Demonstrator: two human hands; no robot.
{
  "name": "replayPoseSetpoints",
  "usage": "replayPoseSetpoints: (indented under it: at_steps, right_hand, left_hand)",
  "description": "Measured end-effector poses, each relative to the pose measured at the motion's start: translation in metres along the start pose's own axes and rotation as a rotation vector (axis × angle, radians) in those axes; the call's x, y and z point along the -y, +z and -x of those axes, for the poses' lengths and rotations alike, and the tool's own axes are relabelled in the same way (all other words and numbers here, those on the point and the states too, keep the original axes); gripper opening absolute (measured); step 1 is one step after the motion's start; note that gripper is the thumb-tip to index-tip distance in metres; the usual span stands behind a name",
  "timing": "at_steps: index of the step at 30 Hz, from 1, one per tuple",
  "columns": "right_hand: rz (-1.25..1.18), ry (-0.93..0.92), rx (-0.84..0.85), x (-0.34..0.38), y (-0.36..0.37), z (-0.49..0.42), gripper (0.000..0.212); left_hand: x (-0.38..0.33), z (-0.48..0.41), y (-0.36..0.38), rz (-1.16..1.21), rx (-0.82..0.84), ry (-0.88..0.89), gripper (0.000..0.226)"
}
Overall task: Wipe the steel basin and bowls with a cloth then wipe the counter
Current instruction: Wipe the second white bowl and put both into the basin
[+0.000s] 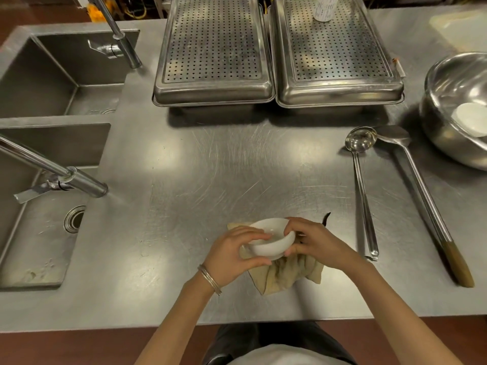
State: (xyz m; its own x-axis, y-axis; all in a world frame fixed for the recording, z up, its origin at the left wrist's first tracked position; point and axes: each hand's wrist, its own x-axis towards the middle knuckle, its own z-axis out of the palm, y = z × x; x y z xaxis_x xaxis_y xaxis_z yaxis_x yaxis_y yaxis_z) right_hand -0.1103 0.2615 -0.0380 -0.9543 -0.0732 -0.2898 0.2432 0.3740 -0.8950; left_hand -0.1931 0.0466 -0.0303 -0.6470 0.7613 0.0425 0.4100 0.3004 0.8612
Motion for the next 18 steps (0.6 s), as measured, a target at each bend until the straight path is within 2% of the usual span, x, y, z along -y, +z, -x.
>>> replayPoseSetpoints:
  at_steps: [3,5,7,10,12,15,18]
  right_hand:
    - [-0.06,0.08,0.044,0.009,-0.006,-0.003,0.023]
    - [-0.1,0.086,0.061,0.011,-0.009,-0.003,0.027]
    - [-0.086,0.114,-0.045,0.007,-0.011,0.0,0.043]
    - [0.238,0.165,-0.26,-0.016,-0.01,0.01,0.069]
    - [0.34,0.23,-0.298,-0.033,0.001,0.016,0.079]
    - [0.387,0.264,-0.368,-0.053,0.023,0.018,0.067]
    - [0.339,0.272,-0.568,-0.052,0.028,0.018,0.048]
  left_hand:
    - [-0.001,-0.003,0.006,0.014,-0.033,-0.148,0.042]
    - [-0.002,-0.004,0.01,0.12,-0.052,-0.21,0.027]
    - [-0.005,-0.003,0.012,0.312,-0.08,-0.295,0.023]
    - [-0.007,-0.001,0.008,0.59,-0.192,-0.429,0.021]
    - [-0.007,0.001,0.005,0.715,-0.259,-0.511,0.018]
    - [-0.005,0.003,0.003,0.815,-0.282,-0.6,0.02]
    - [-0.005,0.005,0.005,0.816,-0.26,-0.645,0.024]
